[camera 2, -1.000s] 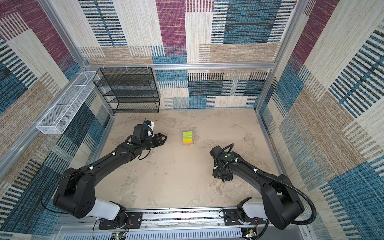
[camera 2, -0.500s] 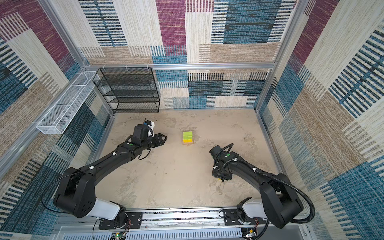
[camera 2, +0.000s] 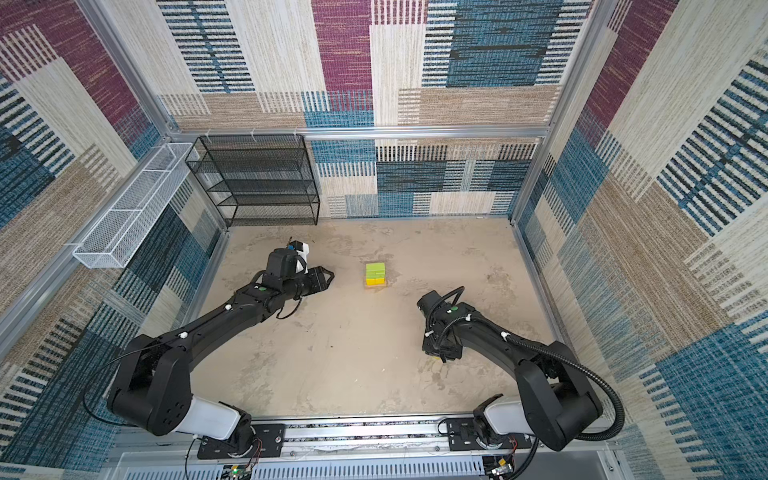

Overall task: Build the wood block tower
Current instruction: 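Lower the right gripper around the yellow cylinder and close it, then lift the yellow cylinder with the right gripper and carry it over the stack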

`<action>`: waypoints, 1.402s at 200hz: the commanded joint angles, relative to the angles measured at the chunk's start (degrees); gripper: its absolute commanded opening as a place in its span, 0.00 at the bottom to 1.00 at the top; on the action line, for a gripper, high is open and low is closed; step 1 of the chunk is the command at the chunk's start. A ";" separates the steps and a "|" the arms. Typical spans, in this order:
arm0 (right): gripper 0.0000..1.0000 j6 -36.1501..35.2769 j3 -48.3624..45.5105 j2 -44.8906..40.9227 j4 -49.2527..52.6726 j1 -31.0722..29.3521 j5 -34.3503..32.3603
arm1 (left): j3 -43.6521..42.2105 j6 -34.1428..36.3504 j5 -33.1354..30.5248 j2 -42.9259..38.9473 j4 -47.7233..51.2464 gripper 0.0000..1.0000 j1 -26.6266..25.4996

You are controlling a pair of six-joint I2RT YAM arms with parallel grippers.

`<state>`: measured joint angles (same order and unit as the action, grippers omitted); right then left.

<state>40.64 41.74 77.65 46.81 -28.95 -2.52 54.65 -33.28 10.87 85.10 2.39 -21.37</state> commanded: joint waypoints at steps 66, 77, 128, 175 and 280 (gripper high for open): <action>0.24 -5.39 9.27 0.66 0.71 -0.40 -1.13 | 0.56 0.39 -0.65 -0.68 0.85 0.52 0.39; 0.24 -7.28 12.37 1.62 1.48 -0.40 -1.00 | 0.58 0.73 -0.85 -0.75 1.34 0.52 0.67; 0.23 -15.78 27.02 10.08 6.32 -0.34 -0.42 | 0.11 1.62 -0.83 -2.90 2.78 0.52 1.24; 0.23 -21.65 42.63 16.61 12.40 -0.40 -1.67 | -0.42 3.38 -1.86 -5.63 4.36 0.52 1.61; 0.23 -29.67 74.50 34.73 22.49 -0.37 -1.73 | -0.86 4.60 -1.40 -7.14 4.55 0.52 2.23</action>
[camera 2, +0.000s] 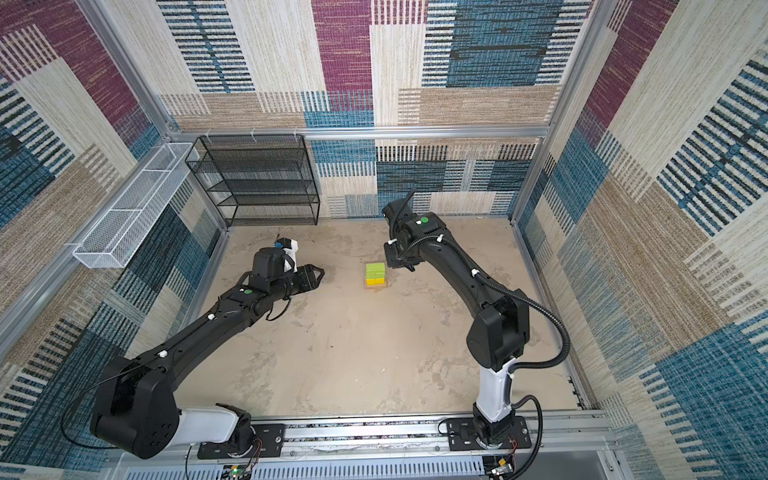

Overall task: Build the wood block tower
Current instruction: 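Lift the yellow cylinder with the right gripper and carry it over the stack, then lower the yellow cylinder upright onto the long green block with the right gripper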

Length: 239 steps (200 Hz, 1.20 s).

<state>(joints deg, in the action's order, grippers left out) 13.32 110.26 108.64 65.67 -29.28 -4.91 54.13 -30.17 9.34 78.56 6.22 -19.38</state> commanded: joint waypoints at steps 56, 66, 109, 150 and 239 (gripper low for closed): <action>0.23 -3.39 17.09 12.41 5.86 -0.08 2.30 | -0.29 2.58 -0.42 -1.31 1.95 0.52 0.40; 0.23 -3.30 18.14 13.43 5.68 -0.08 2.83 | -0.29 2.66 -0.44 -1.30 2.04 0.52 0.47; 0.23 -2.69 22.38 17.76 5.77 -0.62 4.74 | -0.26 3.00 -0.38 -1.09 2.19 0.52 0.59; 0.23 -2.07 24.17 20.16 6.06 -2.07 4.07 | -0.29 3.33 -0.50 -1.04 2.54 0.52 0.77; 0.24 -1.34 25.13 22.26 7.01 -3.33 1.43 | -0.29 3.54 -0.38 -1.03 2.92 0.52 1.01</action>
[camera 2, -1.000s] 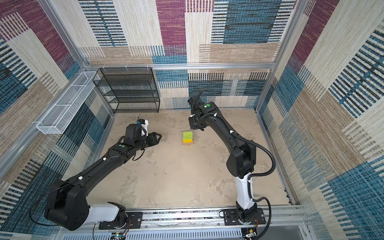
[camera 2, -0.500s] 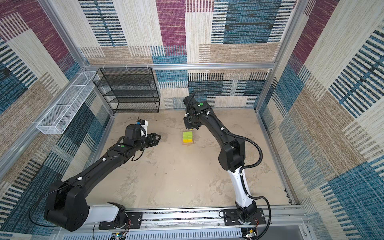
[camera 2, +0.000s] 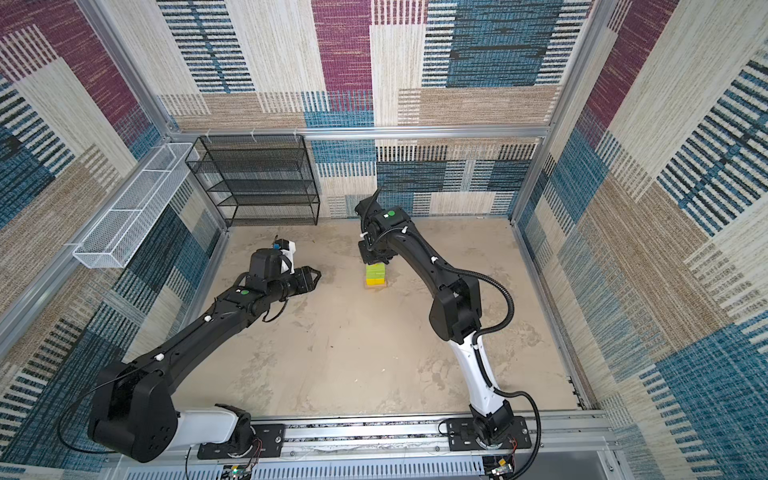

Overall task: Build the wood block tower
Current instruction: 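Lower the yellow cylinder upright onto the long green block with the right gripper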

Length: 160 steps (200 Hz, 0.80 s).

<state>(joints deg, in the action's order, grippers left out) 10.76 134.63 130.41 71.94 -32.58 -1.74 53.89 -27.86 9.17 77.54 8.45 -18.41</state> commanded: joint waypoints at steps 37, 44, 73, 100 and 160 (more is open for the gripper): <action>0.25 1.62 1.62 1.52 0.71 -0.03 -1.79 | -0.10 1.31 -0.18 0.00 0.85 0.52 0.18; 0.25 1.64 1.77 1.75 0.66 0.05 -1.65 | -0.05 1.40 -0.20 0.06 0.86 0.52 0.13; 0.25 1.70 1.64 1.95 0.91 -0.02 -1.26 | -0.09 1.23 -0.03 0.00 0.79 0.52 0.26; 0.25 1.63 1.34 2.03 1.08 -0.03 -1.32 | -0.08 1.23 0.15 0.16 0.78 0.52 0.24; 0.25 1.89 1.34 2.85 0.37 -0.04 -0.83 | 0.01 1.14 0.22 0.69 0.64 0.52 0.39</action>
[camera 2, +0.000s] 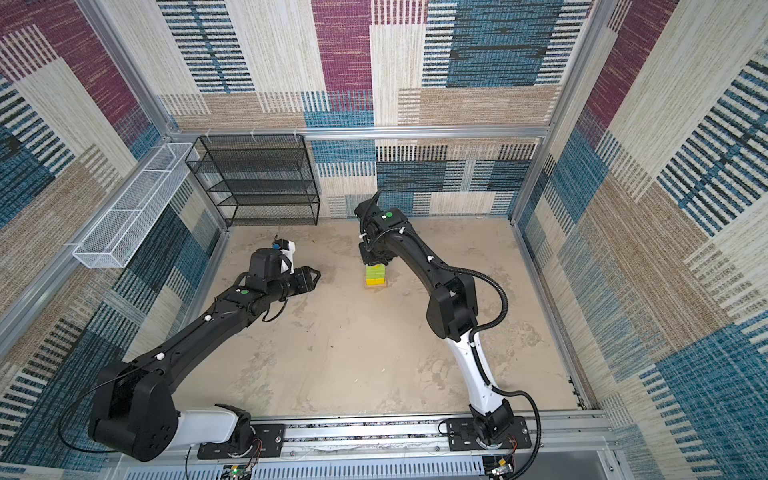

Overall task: Build the wood block tower
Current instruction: 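Lower the yellow cylinder upright onto the long green block with the right gripper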

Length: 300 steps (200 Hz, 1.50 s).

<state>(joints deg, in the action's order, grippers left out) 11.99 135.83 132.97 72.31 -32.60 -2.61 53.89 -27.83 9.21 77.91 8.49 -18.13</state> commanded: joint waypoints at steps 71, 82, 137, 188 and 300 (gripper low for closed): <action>0.28 0.67 0.14 0.72 0.05 0.00 0.23 | 0.16 1.12 0.30 0.58 0.60 0.52 0.20; 0.28 0.67 0.14 0.89 0.03 -0.01 0.25 | 0.16 1.12 0.31 0.58 0.65 0.52 0.29; 0.30 0.68 0.14 1.22 -0.06 -0.01 0.07 | 0.16 1.12 0.36 0.67 0.65 0.52 0.41; 0.32 0.76 0.22 1.37 -0.22 0.04 -0.11 | 0.16 0.94 0.62 0.67 0.65 0.52 0.47; 0.42 1.11 0.84 1.80 -0.58 -0.01 -0.47 | 0.16 0.89 0.54 0.42 0.91 0.52 0.56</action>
<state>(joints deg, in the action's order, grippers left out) 12.62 136.00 134.67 72.23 -32.60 -2.61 53.89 -27.83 9.39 78.54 8.54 -17.65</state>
